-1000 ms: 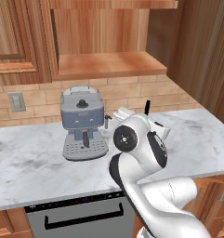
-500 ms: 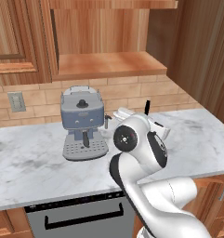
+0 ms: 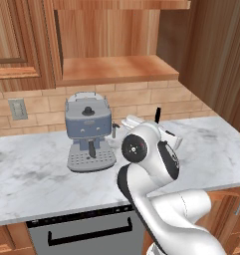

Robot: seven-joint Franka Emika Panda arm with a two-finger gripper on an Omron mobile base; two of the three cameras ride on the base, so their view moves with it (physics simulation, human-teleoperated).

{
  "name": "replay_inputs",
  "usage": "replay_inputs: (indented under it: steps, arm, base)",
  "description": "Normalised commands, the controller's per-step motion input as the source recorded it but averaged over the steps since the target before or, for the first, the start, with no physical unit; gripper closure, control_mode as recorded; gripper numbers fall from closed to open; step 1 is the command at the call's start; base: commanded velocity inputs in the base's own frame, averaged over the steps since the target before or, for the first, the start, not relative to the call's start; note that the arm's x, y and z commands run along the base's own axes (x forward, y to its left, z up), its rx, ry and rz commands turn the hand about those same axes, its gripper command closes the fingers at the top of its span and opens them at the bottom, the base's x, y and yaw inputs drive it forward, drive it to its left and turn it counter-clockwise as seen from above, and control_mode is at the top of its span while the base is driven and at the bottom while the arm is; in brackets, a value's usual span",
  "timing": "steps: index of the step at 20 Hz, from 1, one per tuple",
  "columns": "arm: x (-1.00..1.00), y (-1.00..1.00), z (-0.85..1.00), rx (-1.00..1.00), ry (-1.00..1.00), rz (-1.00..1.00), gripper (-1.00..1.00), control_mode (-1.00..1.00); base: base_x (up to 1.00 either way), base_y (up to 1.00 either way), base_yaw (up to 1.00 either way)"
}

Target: Open the cabinet, pick the kettle from the cabinet, and place it in the sink.

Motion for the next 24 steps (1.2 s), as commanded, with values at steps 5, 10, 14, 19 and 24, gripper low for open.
replay_inputs:
  steps: [5,10,14,19,24]
  arm:
    - [0.00,0.00,0.00,0.00,0.00,0.00,1.00,1.00]
    - [0.00,0.00,0.00,0.00,0.00,0.00,1.00,1.00]
    - [0.00,0.00,0.00,0.00,0.00,0.00,1.00,1.00]
    - [0.00,0.00,0.00,0.00,0.00,0.00,1.00,1.00]
    - [0.00,0.00,0.00,0.00,0.00,0.00,1.00,1.00]
  base:
    - [-0.38,0.00,-0.13]
    - [-0.61,0.00,-0.15]
    - [-0.63,0.01,-0.15]
    - [-0.64,0.05,-0.14]
    - [-0.62,0.08,-0.14]
